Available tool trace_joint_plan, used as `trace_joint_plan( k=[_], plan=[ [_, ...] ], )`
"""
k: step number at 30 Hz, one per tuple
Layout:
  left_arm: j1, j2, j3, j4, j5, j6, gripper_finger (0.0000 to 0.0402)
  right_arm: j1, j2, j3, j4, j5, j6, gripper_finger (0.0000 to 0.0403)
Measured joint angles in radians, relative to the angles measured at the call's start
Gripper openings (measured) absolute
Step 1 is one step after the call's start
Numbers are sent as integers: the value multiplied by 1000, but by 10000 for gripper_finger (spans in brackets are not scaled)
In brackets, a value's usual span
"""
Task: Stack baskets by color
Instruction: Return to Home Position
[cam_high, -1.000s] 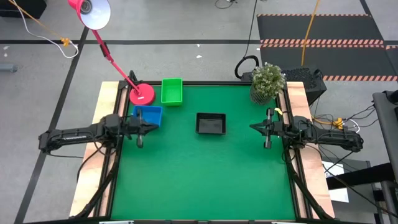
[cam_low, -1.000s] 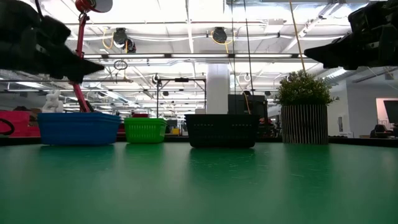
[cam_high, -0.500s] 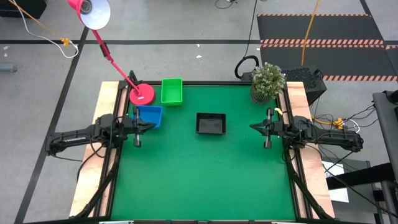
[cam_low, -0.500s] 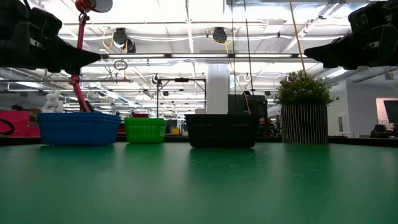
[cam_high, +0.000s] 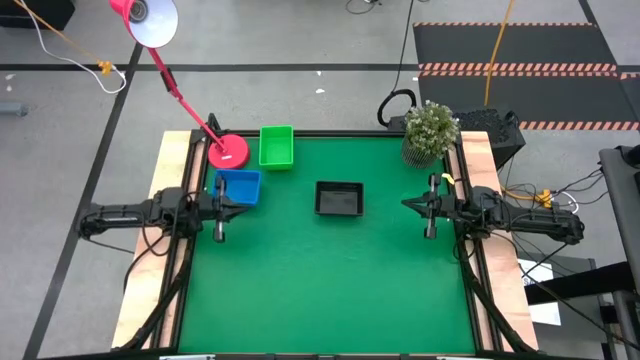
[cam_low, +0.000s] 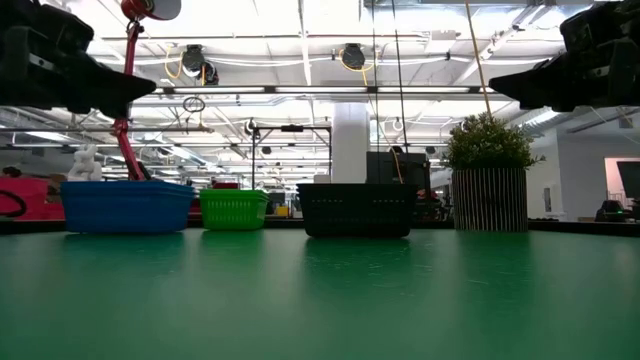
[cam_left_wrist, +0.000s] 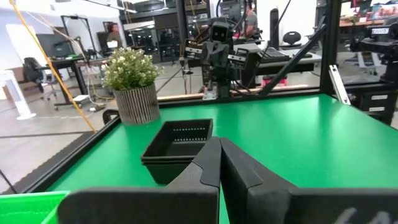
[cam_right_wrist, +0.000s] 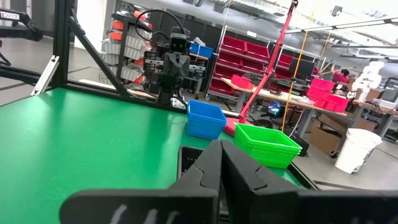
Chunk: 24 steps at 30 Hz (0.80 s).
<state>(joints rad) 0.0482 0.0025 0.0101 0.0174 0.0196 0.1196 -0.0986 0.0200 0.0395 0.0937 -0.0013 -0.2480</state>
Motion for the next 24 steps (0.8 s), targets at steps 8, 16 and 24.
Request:
trace_joint_plan(
  k=[8, 16, 24],
  plan=[
    [-38, 0, 1, -3, -40, 26, 0, 0, 0, 0, 0, 0, 0, 0],
    [-38, 6, 2, -7, -20, -62, 7, 0, 0, 0, 0, 0, 0, 0],
    [-38, 6, 2, -6, -20, -63, 16, 0, 0, 0, 0, 0, 0, 0]
  ],
)
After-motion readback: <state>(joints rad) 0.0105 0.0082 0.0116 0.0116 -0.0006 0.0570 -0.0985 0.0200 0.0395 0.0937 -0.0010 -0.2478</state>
